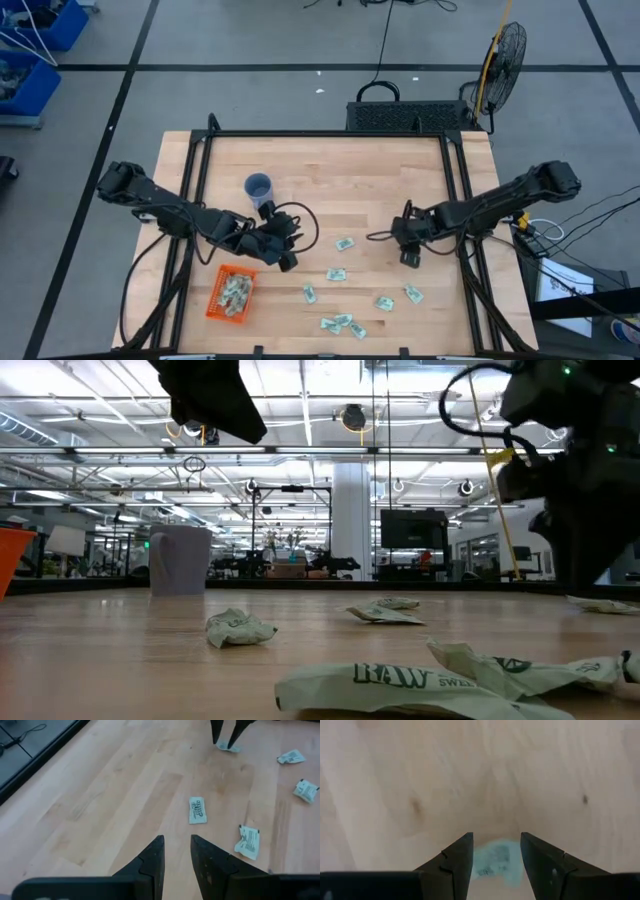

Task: Pick and place Stevia / Truvia into bins
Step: Put the stevia packet into the orange bin

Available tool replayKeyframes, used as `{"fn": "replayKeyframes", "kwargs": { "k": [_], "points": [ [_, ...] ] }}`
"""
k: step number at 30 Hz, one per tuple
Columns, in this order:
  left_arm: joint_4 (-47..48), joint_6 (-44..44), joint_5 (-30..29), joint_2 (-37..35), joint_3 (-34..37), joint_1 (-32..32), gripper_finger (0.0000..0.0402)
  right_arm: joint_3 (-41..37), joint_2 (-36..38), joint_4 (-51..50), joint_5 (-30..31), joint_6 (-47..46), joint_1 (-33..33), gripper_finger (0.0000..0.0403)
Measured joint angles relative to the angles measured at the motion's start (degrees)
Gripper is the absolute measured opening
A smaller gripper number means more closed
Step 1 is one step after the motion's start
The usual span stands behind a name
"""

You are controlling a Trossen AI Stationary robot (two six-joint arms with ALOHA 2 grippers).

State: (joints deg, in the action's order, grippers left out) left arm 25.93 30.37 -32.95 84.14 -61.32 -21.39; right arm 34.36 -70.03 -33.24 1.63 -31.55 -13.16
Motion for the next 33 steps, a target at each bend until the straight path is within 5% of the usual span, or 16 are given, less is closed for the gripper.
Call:
{"fn": "replayKeyframes", "kwargs": {
  "k": [13, 24, 33],
  "points": [
    [-0.07, -1.44, 0.02, 0.00, 0.00, 0.00, 0.0097, -5.77, 0.06, 4.60, 4.94, -4.85, -1.21, 0.0150],
    [-0.02, -1.70, 0.04, 0.00, 0.00, 0.00, 0.0097, -8.97, 0.43, 5.96, 6.36, -13.81, -1.18, 0.0015],
    [-0.04, -1.66, 0.02, -0.02, 0.00, 0.00, 0.0097, -9.37, 4.99, 25.01, 12.29, -5.62, -1.21, 0.0001]
  ]
}}
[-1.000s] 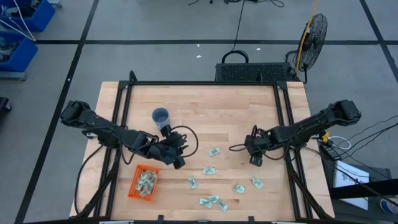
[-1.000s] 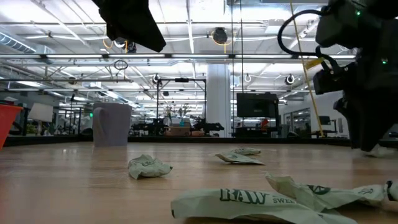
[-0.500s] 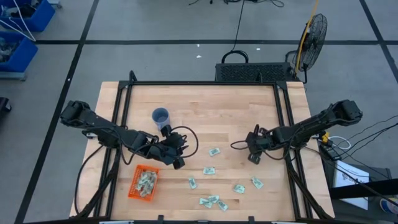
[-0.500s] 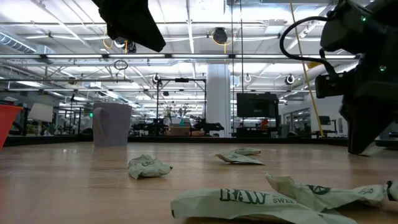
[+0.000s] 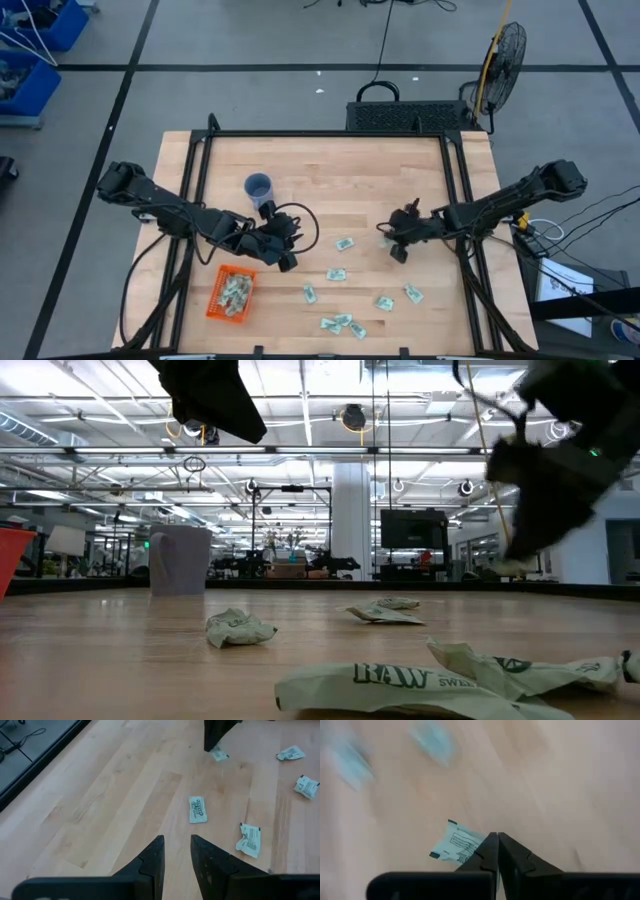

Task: Pick and place Stevia / Truvia into bins
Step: Put the stevia packet into the orange bin

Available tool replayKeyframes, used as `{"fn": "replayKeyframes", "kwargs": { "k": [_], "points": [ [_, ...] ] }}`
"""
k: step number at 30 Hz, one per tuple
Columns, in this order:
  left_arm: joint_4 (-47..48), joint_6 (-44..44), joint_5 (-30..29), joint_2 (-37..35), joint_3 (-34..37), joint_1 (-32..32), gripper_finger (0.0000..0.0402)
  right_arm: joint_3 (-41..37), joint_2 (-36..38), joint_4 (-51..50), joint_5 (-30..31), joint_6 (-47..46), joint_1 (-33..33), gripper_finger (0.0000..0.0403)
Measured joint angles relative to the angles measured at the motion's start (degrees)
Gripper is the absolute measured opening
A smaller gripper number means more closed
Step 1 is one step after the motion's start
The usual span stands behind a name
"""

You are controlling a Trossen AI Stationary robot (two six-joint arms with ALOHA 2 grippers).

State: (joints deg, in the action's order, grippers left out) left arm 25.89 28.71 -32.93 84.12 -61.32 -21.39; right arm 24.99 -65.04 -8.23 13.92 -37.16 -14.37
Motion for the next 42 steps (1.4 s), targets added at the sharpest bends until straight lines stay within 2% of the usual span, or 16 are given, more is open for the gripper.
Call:
{"fn": "replayKeyframes", "kwargs": {
  "k": [3, 8, 13, 15, 20, 24, 27, 31, 35, 42],
  "points": [
    [-0.07, 0.84, 0.01, -0.04, 0.00, 0.00, 0.0097, -0.53, -0.13, 14.08, 3.80, 8.87, 0.00, 0.0003],
    [-0.14, 7.36, -0.09, -0.04, 0.00, 0.15, 0.0097, -1.24, -2.51, 39.18, 5.56, 29.82, 0.00, 0.0001],
    [-0.27, 10.09, -0.08, -0.04, 0.00, 0.65, 0.0097, -1.17, -9.57, 61.33, 5.28, 48.99, 0.00, 0.0001],
    [-0.27, 9.40, -0.08, -0.04, 0.00, 0.92, 0.0097, -0.52, -13.50, 66.63, 5.15, 54.13, 0.00, 0.0001],
    [-1.67, 8.49, 0.00, -0.04, 0.00, 1.55, 0.0097, 6.17, -25.25, 67.57, 7.21, 60.66, 0.02, 0.0001],
    [-2.01, 3.26, 0.46, -0.04, 0.00, 1.62, 0.0097, 13.71, -33.81, 66.24, 7.57, 68.16, 0.02, 0.0000],
    [-1.95, -0.17, 3.15, -0.04, 0.00, 1.70, 0.0097, 19.23, -37.59, 62.13, 13.11, 73.17, -0.01, 0.0000],
    [-1.76, 1.11, 5.95, -0.04, 0.00, 2.09, 0.0097, 24.10, -40.63, 57.41, 18.96, 75.24, 0.15, 0.0000],
    [-1.99, 2.90, 5.97, 0.99, 0.00, 2.90, 0.0097, 26.14, -41.37, 57.82, 18.95, 75.44, 0.11, 0.0000],
    [-2.14, -0.57, 8.04, 5.31, 0.06, 4.06, 0.0097, 26.13, -41.39, 60.30, 18.92, 75.99, 0.09, 0.0000]
  ]
}}
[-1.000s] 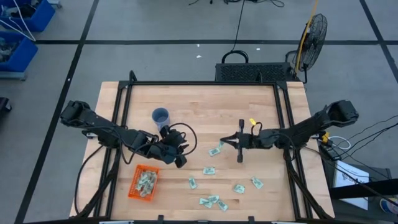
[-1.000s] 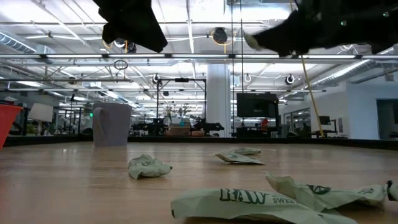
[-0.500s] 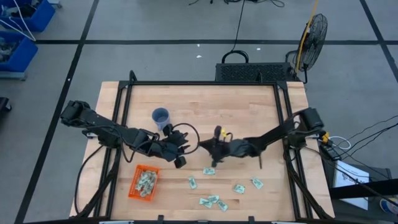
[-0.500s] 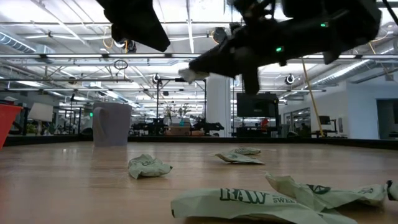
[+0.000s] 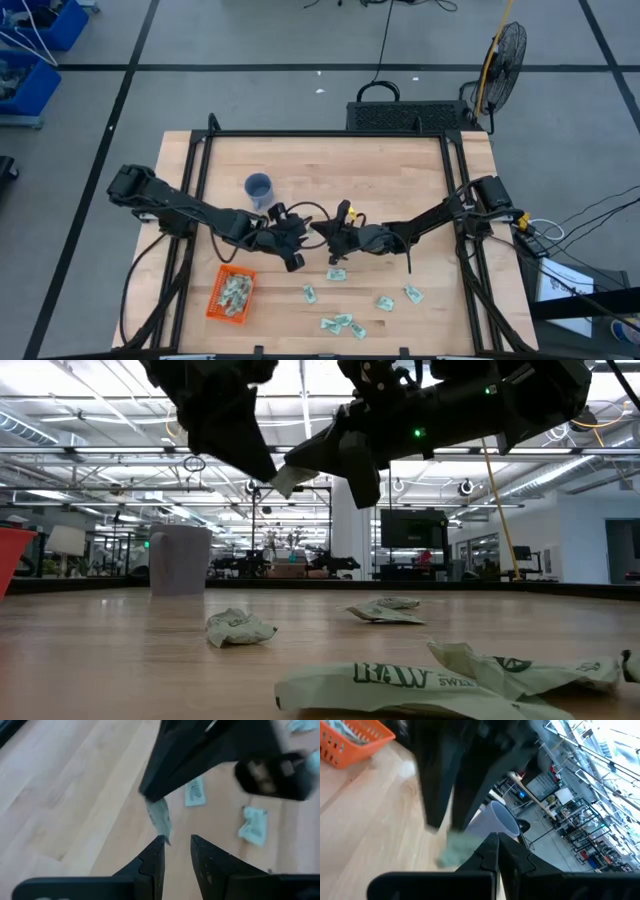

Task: Pick and place Stevia / Truvia into bins
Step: Put the stevia packet into the orange bin

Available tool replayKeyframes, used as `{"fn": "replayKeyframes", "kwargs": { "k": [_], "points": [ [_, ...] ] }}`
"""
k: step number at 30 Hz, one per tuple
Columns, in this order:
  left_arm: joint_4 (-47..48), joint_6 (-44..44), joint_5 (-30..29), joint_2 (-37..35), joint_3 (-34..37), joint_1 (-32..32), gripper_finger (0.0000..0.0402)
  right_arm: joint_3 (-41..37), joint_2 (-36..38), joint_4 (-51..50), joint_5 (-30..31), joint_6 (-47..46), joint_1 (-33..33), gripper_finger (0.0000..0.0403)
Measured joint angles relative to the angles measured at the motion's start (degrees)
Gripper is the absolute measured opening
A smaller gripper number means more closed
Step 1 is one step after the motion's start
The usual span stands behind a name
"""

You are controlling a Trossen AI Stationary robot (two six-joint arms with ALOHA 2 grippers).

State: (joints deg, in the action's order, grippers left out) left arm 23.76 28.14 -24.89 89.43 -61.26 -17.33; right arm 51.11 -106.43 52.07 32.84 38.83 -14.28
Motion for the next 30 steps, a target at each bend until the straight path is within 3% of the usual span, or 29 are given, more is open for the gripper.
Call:
{"fn": "replayKeyframes", "kwargs": {
  "k": [17, 21, 23, 30],
  "points": [
    [-1.60, -1.31, 0.18, 0.88, -0.01, 1.50, 0.0097, -0.02, 0.00, -2.19, -0.13, -1.51, -0.07, 0.0000],
    [-1.93, -1.35, 0.08, 0.88, -0.01, 2.39, 0.0097, -0.02, 0.00, -1.75, -4.92, -3.49, -0.04, 0.0000],
    [-2.47, -1.47, 1.33, 0.88, -0.01, 2.75, 0.0097, -0.07, -0.01, -0.42, -7.12, -4.73, -0.04, 0.0000],
    [-4.59, -2.17, 6.58, 0.88, -0.01, 3.20, 0.0097, -0.04, 0.02, 1.21, -6.01, -5.00, 0.07, 0.0000]
  ]
}}
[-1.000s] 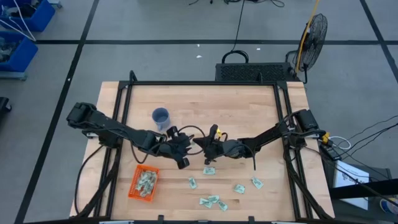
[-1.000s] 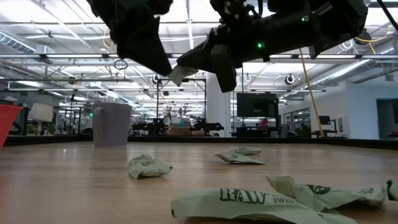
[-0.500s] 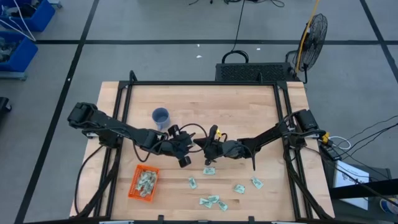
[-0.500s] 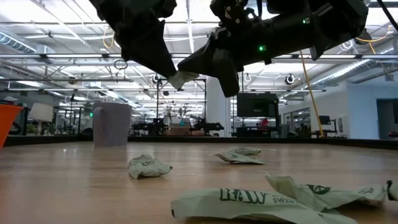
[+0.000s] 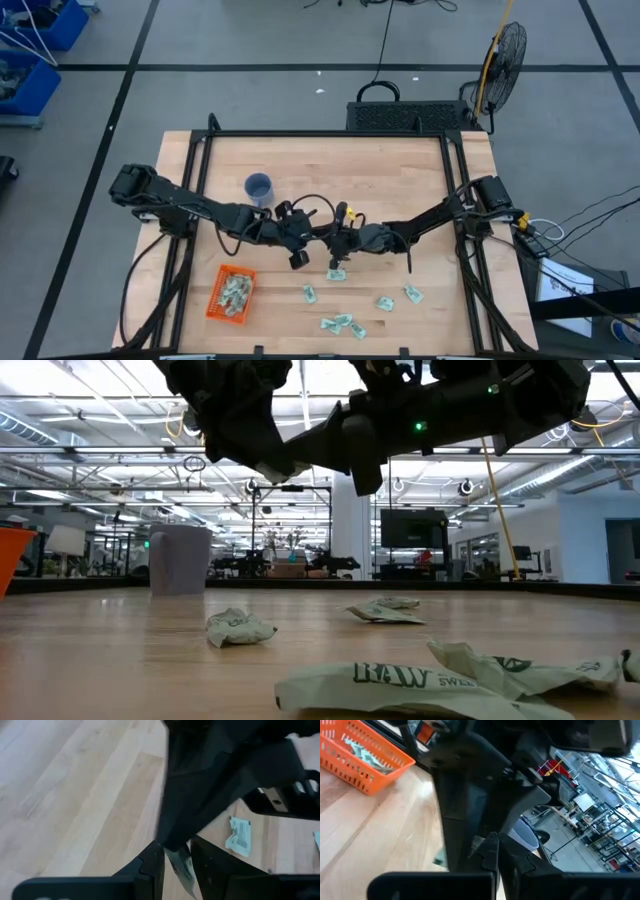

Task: Pick and place Stevia / Truvia into bins
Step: Put the stevia packet into the orange bin

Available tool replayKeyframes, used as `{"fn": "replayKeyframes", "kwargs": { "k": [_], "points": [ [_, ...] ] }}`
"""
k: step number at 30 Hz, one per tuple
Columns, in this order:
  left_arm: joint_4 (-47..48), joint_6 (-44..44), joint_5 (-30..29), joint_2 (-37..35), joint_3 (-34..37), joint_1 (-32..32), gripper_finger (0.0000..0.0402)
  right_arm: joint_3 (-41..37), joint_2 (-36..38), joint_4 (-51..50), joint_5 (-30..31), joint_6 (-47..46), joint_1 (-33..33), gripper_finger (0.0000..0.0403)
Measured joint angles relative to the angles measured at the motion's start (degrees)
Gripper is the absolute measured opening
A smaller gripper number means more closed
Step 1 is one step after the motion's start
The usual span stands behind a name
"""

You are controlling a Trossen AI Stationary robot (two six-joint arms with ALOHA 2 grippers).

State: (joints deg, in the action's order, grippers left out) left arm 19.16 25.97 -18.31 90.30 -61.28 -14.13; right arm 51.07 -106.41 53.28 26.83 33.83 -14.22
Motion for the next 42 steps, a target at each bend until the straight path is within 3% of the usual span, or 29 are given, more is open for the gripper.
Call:
{"fn": "replayKeyframes", "kwargs": {
  "k": [5, 11, 21, 26, 37, 42],
  "points": [
    [0.06, -0.62, 0.25, 0.00, 0.00, -0.13, 0.0082, 0.00, 0.00, 0.08, -0.06, -0.20, -0.07, 0.0000],
    [0.29, -0.35, 0.04, 0.00, 0.00, -0.04, 0.0011, 0.00, 0.00, 0.07, -0.06, -0.66, -0.04, 0.0016],
    [1.24, 0.15, 0.18, 0.02, 0.00, -0.11, 0.0007, 0.04, 0.00, 0.18, 0.38, -4.43, -0.02, 0.0123],
    [7.71, 3.54, 0.09, -0.06, 0.00, -0.95, 0.0006, 0.04, 0.00, -2.16, 0.35, -4.65, -0.67, 0.0165],
    [28.55, 28.41, 0.54, -7.22, -0.09, -10.46, 0.0006, 0.02, 0.00, -10.65, 0.31, -4.05, -2.75, 0.0177],
    [36.21, 44.37, 4.93, -8.33, -0.09, -18.39, 0.0005, 0.02, 0.00, -10.68, 0.35, -4.03, -1.97, 0.0178]
  ]
}}
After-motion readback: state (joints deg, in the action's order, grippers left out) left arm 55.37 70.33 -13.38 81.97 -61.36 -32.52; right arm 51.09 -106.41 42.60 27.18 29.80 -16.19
